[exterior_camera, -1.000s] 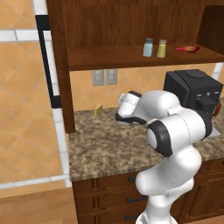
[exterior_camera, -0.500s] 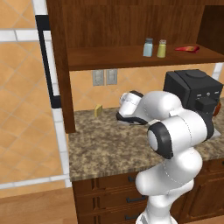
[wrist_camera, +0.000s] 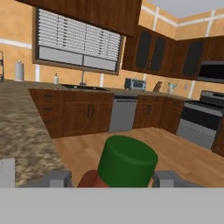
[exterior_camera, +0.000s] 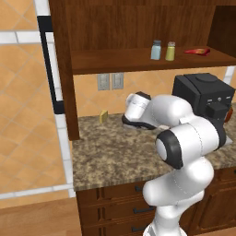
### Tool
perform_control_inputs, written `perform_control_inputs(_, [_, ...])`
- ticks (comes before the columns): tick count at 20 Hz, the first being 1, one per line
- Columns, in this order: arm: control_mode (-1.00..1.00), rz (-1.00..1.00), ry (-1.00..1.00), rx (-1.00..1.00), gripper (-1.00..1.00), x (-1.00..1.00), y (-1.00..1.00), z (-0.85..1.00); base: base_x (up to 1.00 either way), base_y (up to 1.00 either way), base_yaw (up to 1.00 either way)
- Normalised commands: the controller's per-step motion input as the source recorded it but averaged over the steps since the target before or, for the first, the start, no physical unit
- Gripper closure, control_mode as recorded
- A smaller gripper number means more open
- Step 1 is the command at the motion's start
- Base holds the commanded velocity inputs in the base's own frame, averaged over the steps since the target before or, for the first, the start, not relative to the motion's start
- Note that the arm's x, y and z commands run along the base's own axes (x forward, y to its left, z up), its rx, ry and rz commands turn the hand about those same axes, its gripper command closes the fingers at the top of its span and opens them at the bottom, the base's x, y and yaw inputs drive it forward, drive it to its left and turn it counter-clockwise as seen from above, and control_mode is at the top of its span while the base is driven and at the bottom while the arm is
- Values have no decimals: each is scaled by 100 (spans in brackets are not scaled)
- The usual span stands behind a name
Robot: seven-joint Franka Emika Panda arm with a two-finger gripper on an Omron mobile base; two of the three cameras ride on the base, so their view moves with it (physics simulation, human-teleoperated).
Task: Put the shaker and condiment bottle from the counter next to their counterparts in the cabinet.
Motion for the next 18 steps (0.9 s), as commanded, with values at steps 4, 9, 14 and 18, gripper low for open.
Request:
perform_control_inputs(4, [-100,17,8,0,100,1,0,53,0,0,0])
perform_control_inputs(9, [-100,26,13,1,100,-2,0,24,0,0,0])
perform_control_inputs(14, [-100,33,13,3,100,-13,0,14,0,0,0])
perform_control_inputs(18, [-100,32,8,1,100,-8,-5,33,0,0,0])
